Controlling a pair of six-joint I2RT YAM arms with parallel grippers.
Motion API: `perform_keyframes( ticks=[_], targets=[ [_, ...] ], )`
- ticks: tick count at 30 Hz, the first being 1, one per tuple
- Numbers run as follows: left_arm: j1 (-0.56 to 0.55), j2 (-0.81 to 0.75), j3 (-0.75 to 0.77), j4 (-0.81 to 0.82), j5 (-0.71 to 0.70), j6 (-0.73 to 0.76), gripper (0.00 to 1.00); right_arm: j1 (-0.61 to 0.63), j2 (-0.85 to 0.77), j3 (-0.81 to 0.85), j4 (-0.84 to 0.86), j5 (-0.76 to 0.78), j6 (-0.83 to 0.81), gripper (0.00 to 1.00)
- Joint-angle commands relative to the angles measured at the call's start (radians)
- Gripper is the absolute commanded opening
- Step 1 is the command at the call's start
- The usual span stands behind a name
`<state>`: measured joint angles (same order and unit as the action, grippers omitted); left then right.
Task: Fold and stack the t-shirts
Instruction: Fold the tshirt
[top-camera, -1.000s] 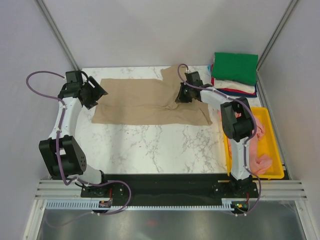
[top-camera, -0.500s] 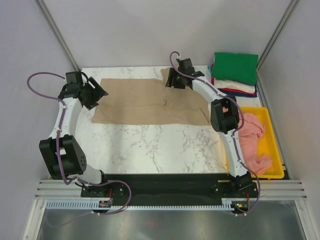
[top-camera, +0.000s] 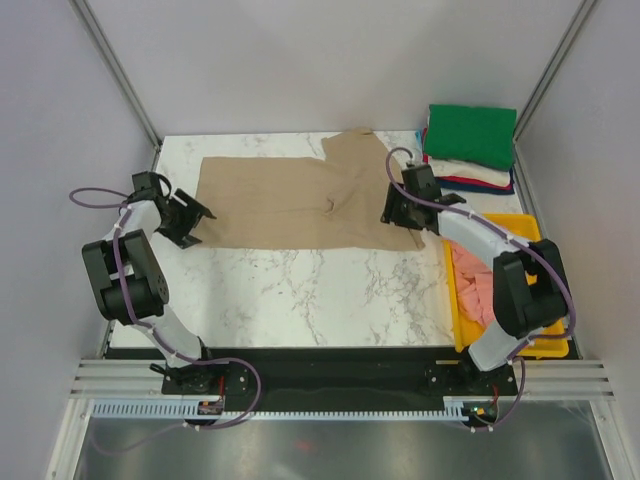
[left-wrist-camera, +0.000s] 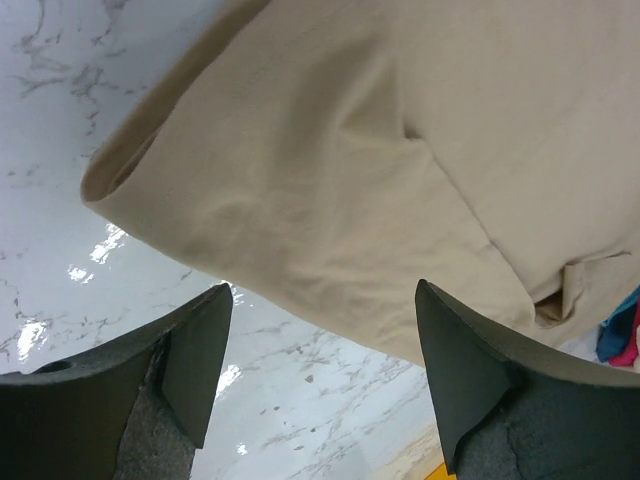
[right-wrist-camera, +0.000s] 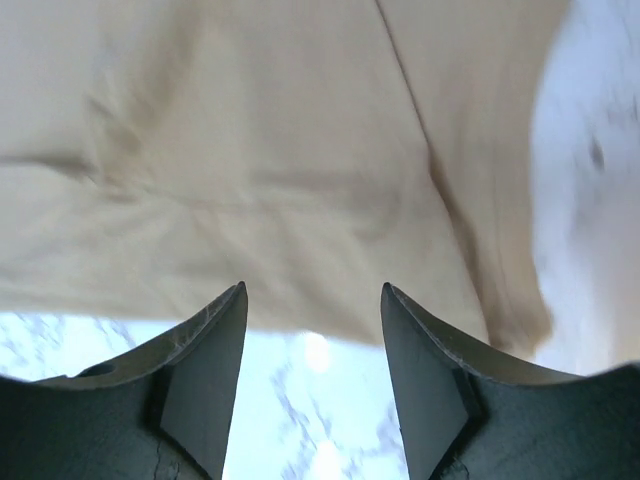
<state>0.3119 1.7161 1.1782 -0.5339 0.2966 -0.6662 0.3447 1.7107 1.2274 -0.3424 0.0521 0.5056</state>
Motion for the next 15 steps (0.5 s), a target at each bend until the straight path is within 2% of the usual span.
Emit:
perform_keyframes(
  ticks=[1,8,15],
  targets=[
    [-0.007,0.025,-0.017,0.035,0.047,-0.047,0.81,0.001,-0.088,-0.198,0.078,0.020,0.042,0.64],
    [-0.005,0.021,-0.029,0.020,-0.088,-0.041,0.81,-0.045,-0.149,-0.396,0.161,-0.014,0.043,0.65],
    [-0.005,0.069,0.004,0.006,-0.145,-0.009,0.81,-0.108,-0.039,-0.407,0.252,-0.049,0.045,0.65]
  ],
)
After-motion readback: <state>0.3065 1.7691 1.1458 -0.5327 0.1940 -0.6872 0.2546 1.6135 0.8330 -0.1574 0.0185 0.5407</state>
